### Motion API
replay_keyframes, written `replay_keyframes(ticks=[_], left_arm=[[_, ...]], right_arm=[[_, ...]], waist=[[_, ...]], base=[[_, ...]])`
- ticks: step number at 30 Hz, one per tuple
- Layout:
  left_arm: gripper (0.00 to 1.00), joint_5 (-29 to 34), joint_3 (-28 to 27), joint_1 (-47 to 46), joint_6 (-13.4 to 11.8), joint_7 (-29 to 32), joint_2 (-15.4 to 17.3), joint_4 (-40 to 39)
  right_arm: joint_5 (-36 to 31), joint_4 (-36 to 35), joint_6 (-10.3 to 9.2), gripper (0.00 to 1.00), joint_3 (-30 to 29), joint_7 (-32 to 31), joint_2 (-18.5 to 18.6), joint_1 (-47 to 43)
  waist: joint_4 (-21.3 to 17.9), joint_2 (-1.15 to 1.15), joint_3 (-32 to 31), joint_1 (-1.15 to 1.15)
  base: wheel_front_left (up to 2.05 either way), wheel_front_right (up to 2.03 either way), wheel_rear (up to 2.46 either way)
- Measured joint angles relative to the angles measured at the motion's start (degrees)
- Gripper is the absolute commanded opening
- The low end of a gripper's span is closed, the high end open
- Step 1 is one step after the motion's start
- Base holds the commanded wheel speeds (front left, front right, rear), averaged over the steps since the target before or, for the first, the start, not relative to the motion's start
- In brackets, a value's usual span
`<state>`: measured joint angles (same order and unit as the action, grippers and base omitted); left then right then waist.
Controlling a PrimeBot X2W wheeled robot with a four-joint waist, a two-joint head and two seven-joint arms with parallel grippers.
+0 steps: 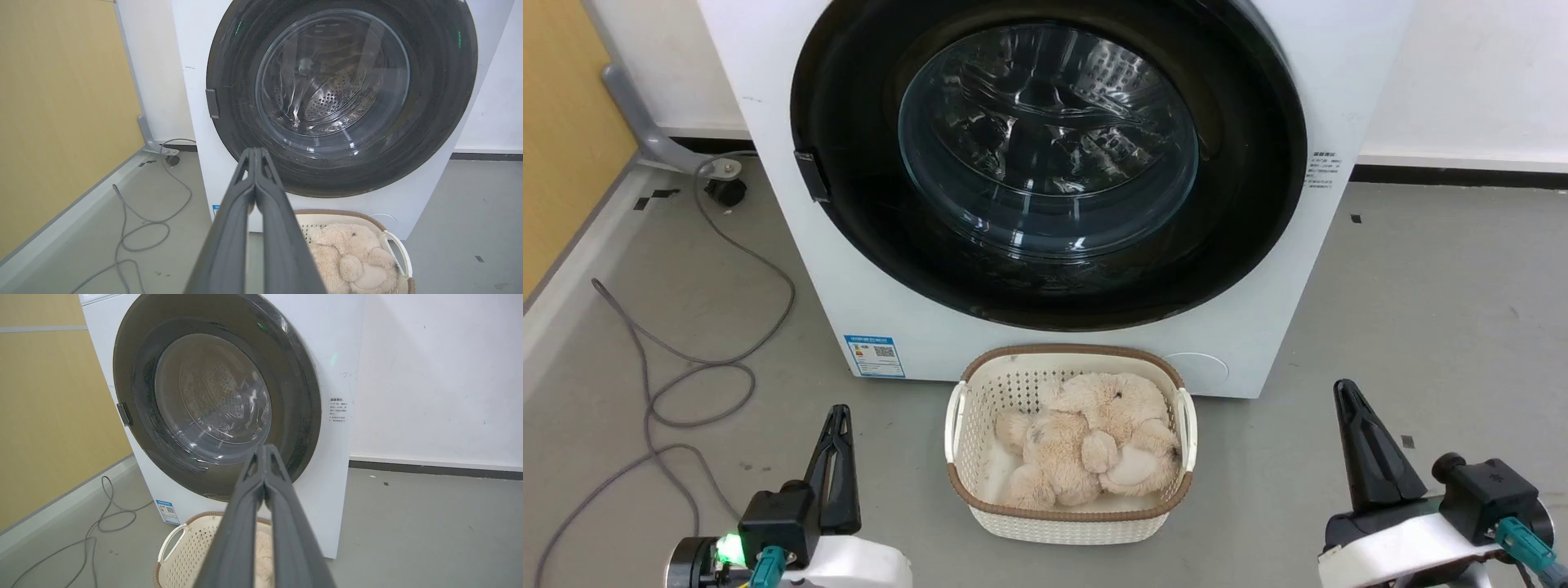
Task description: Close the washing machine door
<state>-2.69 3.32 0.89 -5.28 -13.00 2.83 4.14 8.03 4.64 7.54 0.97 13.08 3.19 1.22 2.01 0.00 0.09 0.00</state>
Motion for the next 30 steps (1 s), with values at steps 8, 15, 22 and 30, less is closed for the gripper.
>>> replay_keyframes(ticks=[8, 15, 22, 30], left_arm=[[0.00, 0.0, -0.2, 0.0, 0.4, 0.9, 0.0, -0.2], [0.00, 0.2, -0.4, 0.0, 0.6, 1.9, 0.0, -0.5], [0.00, 0.4, -0.6, 0.0, 0.9, 2.6, 0.0, -0.8], [0.00, 0.6, -0.7, 0.0, 1.4, 3.5, 0.0, -1.0]], right_arm=[[-0.5, -0.2, 0.00, 0.00, -0.1, -1.0, 0.0, 0.0], [-1.0, -0.6, 0.00, 0.00, -0.1, -1.9, 0.0, 0.0], [-1.3, -0.8, 0.00, 0.00, -0.2, -2.7, 0.0, 0.0], [-2.4, -1.1, 0.00, 0.00, -0.2, -3.6, 0.0, 0.0]], waist=[[-0.1, 0.00, 0.0, 0.00], [-0.3, 0.00, 0.0, 0.00], [-0.4, 0.00, 0.0, 0.00], [-0.5, 0.00, 0.0, 0.00]], base=[[0.00, 0.00, 0.00], [0.00, 0.00, 0.00], [0.00, 0.00, 0.00], [0.00, 0.00, 0.00]])
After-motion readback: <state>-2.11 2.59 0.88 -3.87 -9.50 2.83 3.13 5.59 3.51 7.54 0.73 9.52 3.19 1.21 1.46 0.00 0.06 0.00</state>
